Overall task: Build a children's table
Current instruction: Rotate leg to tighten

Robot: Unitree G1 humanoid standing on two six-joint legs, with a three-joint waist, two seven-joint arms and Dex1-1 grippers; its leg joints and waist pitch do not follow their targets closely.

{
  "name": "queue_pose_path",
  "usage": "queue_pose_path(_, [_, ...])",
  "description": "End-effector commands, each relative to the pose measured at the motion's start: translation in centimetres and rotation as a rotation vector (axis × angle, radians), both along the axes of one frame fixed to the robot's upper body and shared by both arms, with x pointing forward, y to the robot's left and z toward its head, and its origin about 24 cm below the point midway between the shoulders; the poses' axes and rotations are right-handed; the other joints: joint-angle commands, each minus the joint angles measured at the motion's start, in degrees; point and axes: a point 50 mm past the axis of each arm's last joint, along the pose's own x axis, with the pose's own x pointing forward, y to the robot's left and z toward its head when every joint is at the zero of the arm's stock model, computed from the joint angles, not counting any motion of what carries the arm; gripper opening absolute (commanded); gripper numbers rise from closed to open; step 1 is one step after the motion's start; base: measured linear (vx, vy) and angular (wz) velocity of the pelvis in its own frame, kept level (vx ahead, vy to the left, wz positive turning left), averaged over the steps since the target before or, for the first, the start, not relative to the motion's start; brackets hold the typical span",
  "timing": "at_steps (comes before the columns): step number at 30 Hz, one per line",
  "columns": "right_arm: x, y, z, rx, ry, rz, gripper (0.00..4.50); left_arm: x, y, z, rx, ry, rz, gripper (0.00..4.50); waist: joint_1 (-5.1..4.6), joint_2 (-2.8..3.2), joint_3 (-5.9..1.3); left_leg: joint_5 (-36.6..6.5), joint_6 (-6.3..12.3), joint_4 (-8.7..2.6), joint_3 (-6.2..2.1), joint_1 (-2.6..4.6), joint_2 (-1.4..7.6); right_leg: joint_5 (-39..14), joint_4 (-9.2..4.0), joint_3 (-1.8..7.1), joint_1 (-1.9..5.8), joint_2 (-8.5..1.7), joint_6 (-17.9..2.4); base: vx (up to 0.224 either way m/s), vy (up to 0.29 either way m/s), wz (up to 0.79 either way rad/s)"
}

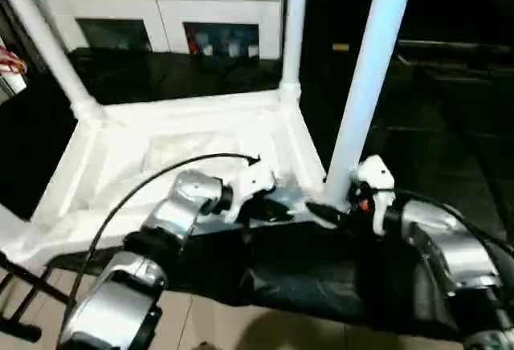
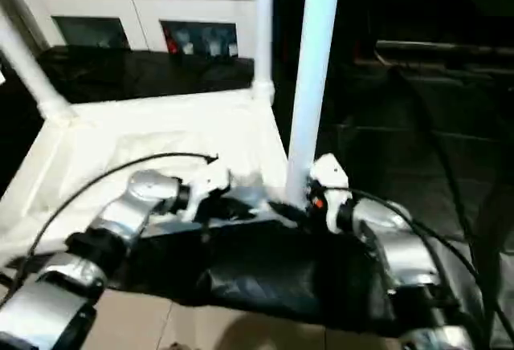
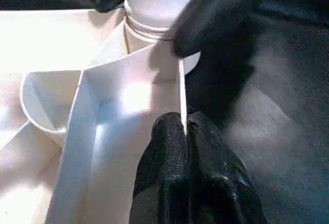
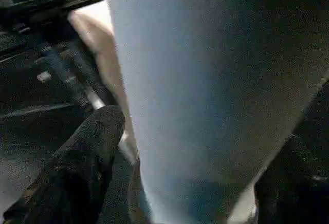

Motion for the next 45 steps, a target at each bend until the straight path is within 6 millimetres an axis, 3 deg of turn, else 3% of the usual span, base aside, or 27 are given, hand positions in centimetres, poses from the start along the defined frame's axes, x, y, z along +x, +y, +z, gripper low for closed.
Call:
queue_pose_path(1, [-0.8, 2.2, -0.1, 0.04, 0.034, 0.144, 3.39, 0.3, -1.0, 2.0, -0.063, -0.083, -0.045, 0.0, 0.13, -1.44, -3.79, -13.85, 4.28, -3.98, -0.42, 0.38, 2.07, -16.86, -5.07, 2.29, 2.78, -3.13, -11.84, 0.0, 0.0, 0.0])
queue_pose_path(7, [-0.9, 2.5, -0.5, 0.018, 0.058, 0.186, 2.86, 0.1, -0.4, 2.0, -0.053, -0.072, -0.056, 0.0, 0.34, -1.55, -4.12, -9.81, 5.38, -3.5, -0.25, 0.08, 1.95, -9.29, -4.19, 2.22, 2.99, -3.12, -14.18, 0.0, 0.0, 0.0])
queue_pose_path(11, [-1.0, 2.7, -0.6, 0.021, 0.06, 0.197, 2.64, 0.1, -0.3, 2.0, -0.05, -0.07, -0.055, 0.0, 0.57, -1.58, -4.09, -9.77, 5.53, -3.44, -0.28, 0.0, 1.96, -10.35, -4.24, 2.14, 3.06, -3.27, -14.08, 0.0, 0.0, 0.0])
queue_pose_path(15, [-1.1, 2.9, -0.8, 0.036, 0.071, 0.194, 2.58, -0.1, -0.2, 1.8, -0.047, -0.065, -0.05, 0.0, 0.7, -0.81, -4.06, -11.17, 4.65, -3.61, -0.43, 0.13, 2.06, -10.77, -4.28, 2.15, 2.98, -3.18, -14.09, 0.0, 0.0, 0.0])
queue_pose_path(19, [-1.0, 3.4, -1.1, 0.071, 0.074, 0.149, 2.57, 0.0, -0.5, 1.7, -0.058, -0.066, -0.001, 0.0, 0.61, -0.97, -4.11, -11.31, 4.38, -3.59, -0.41, 0.09, 2.02, -9.46, -4.16, 2.16, 3.08, -3.15, -14.53, 0.0, 0.0, 0.0])
queue_pose_path(23, [0.2, 4.1, -1.9, 0.087, 0.053, -0.061, 2.56, 0.8, -1.4, 1.8, -0.066, -0.092, 0.114, 0.0, 0.03, -1.14, -3.85, -13.15, 2.99, -3.9, -0.49, 0.2, 1.86, -13.52, -4.58, 2.17, 2.91, -3.25, -13.6, 0.0, 0.0, 0.0])
queue_pose_path(26, [1.1, 4.7, -2.5, 0.103, 0.073, -0.224, 2.56, 1.2, -2.2, 1.7, -0.058, -0.109, 0.175, 0.0, -0.44, -1.18, -3.64, -15.48, 1.38, -4.24, -0.65, 0.56, 1.74, -19.06, -5.15, 2.19, 2.7, -3.32, -11.65, 0.0, 0.0, 0.0])
queue_pose_path(30, [2.5, 7.4, -3.1, 0.088, 0.083, -0.393, 2.56, 1.8, -4.2, 2.1, -0.08, -0.123, 0.286, 0.0, -1.15, -1.18, -3.67, -16.4, 0.2, -4.34, -0.68, 0.78, 1.49, -20.1, -5.41, 2.24, 2.55, -3.16, -10.83, 0.0, 0.0, 0.0])
queue_pose_path(31, [2.7, 7.7, -3.0, 0.081, 0.073, -0.407, 2.56, 1.8, -4.4, 2.1, -0.081, -0.128, 0.292, 0.0, -1.06, -0.81, -3.74, -15.88, 0.43, -4.31, -0.75, 0.66, 1.51, -18.58, -5.28, 2.31, 2.68, -3.18, -10.93, 0.0, 0.0, 0.0])
queue_pose_path(35, [3.4, 8.6, -2.6, 0.063, 0.029, -0.405, 2.56, 1.9, -4.7, 2.2, -0.074, -0.154, 0.297, 0.0, -1.2, -0.95, -4.05, -13.41, 1.83, -4.04, -0.56, 0.38, 1.36, -12.38, -4.83, 2.28, 3.05, -3.06, -12.3, 0.0, 0.0, 0.0])
queue_pose_path(41, [3.4, 8.6, -2.6, 0.063, 0.029, -0.405, 2.56, 1.9, -4.7, 2.2, -0.074, -0.154, 0.297, 0.0, -1.23, -0.85, -3.97, -13.61, 2.6, -4.08, -0.53, 0.41, 1.48, -11.85, -4.78, 2.25, 3.12, -3.0, -12.97, 0.0, 0.0, 0.0])
queue_pose_path(42, [3.5, 8.8, -2.5, 0.068, 0.02, -0.389, 3.12, 1.9, -4.7, 2.2, -0.07, -0.165, 0.293, 0.0, -1.25, -0.84, -3.94, -14.41, 2.33, -4.14, -0.55, 0.47, 1.5, -13.01, -4.88, 2.27, 3.09, -3.05, -12.75, 0.0, 0.0, 0.0])
queue_pose_path(43, [3.5, 8.8, -2.5, 0.068, 0.02, -0.389, 3.12, 1.9, -4.7, 2.2, -0.07, -0.165, 0.293, 0.0, -1.25, -0.84, -3.94, -14.41, 2.33, -4.14, -0.55, 0.47, 1.5, -13.01, -4.88, 2.27, 3.09, -3.05, -12.75, 0.0, 0.0, 0.0])
queue_pose_path(44, [3.4, 7.7, -2.0, 0.076, -0.002, -0.331, 3.26, 1.5, -4.2, 2.3, -0.079, -0.167, 0.225, 0.0, -1.04, 0.77, -3.95, -15.13, 1.99, -4.19, -0.81, 0.54, 1.47, -13.56, -4.83, 2.22, 3.08, -3.24, -12.76, 0.0, 0.0, 0.0])
queue_pose_path(45, [3.2, 6.7, -1.7, 0.076, -0.019, -0.279, 3.26, 1.3, -3.7, 2.2, -0.082, -0.159, 0.175, 0.0, -1.29, 0.04, -4.01, -15.84, 2.06, -4.11, -0.71, 0.48, 1.48, -12.34, -4.98, 2.18, 3.31, -2.92, -12.68, 0.0, 0.0, 0.0])
